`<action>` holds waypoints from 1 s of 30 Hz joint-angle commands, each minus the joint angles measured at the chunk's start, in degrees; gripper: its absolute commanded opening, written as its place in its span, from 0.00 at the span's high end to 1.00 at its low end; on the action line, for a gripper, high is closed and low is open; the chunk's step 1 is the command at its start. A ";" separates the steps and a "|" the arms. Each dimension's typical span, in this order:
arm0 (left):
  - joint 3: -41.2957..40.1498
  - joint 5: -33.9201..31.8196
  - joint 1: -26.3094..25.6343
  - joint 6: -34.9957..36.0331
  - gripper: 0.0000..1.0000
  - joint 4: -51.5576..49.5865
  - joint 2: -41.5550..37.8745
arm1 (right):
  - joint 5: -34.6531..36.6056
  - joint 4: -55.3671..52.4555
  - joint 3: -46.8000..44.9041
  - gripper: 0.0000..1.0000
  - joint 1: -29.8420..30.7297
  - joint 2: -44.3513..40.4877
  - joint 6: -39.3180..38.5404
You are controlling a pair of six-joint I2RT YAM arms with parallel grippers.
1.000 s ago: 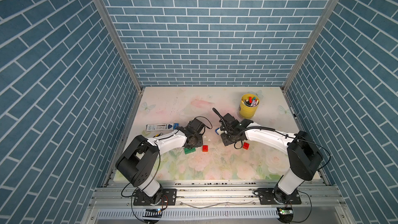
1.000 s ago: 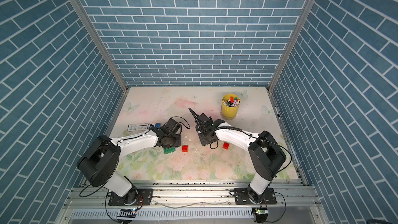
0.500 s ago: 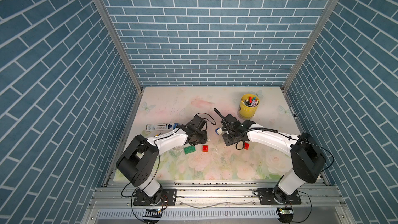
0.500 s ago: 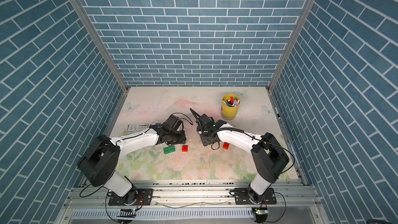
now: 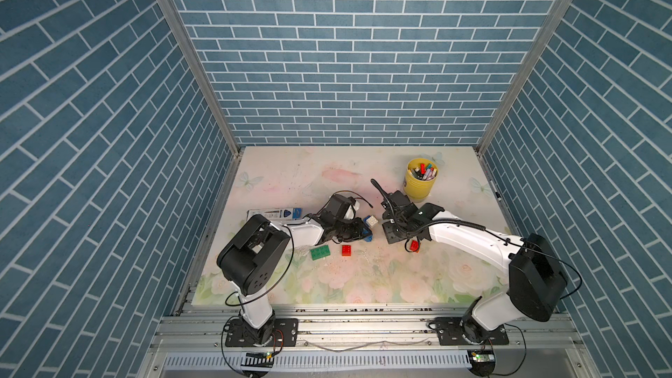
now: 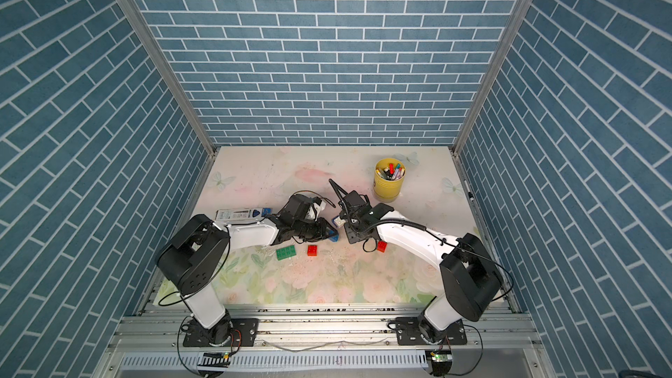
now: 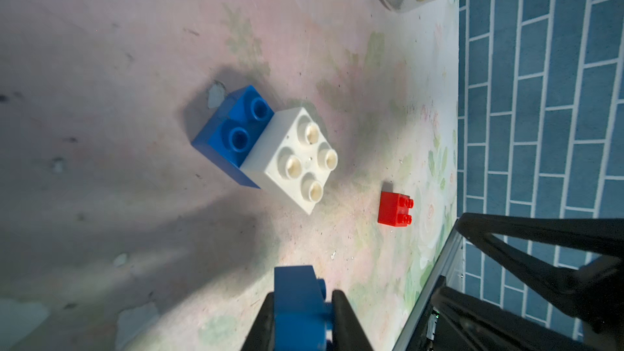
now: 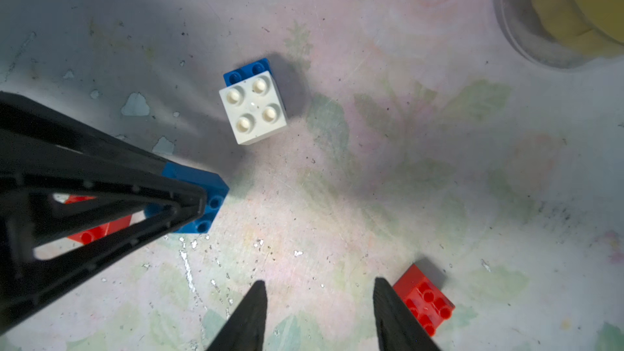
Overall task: Assemble the letter y with lego
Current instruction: Place the lego brick at the center of the board.
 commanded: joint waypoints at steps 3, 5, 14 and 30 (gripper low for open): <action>0.70 4.08 0.19 0.61 0.90 1.15 2.02 | 2.28 -0.57 -0.68 0.48 -0.89 -2.48 3.02; 0.87 4.77 0.21 0.50 0.90 0.96 3.58 | 2.39 -0.48 -0.82 0.48 -1.05 -2.74 3.02; 0.72 3.10 0.98 0.43 0.75 -1.71 6.59 | 1.97 0.04 -1.53 0.48 -1.35 -3.35 3.11; 1.20 -2.43 2.34 5.08 0.36 -11.27 -1.35 | -0.52 1.65 -2.13 0.46 -1.35 -3.46 3.28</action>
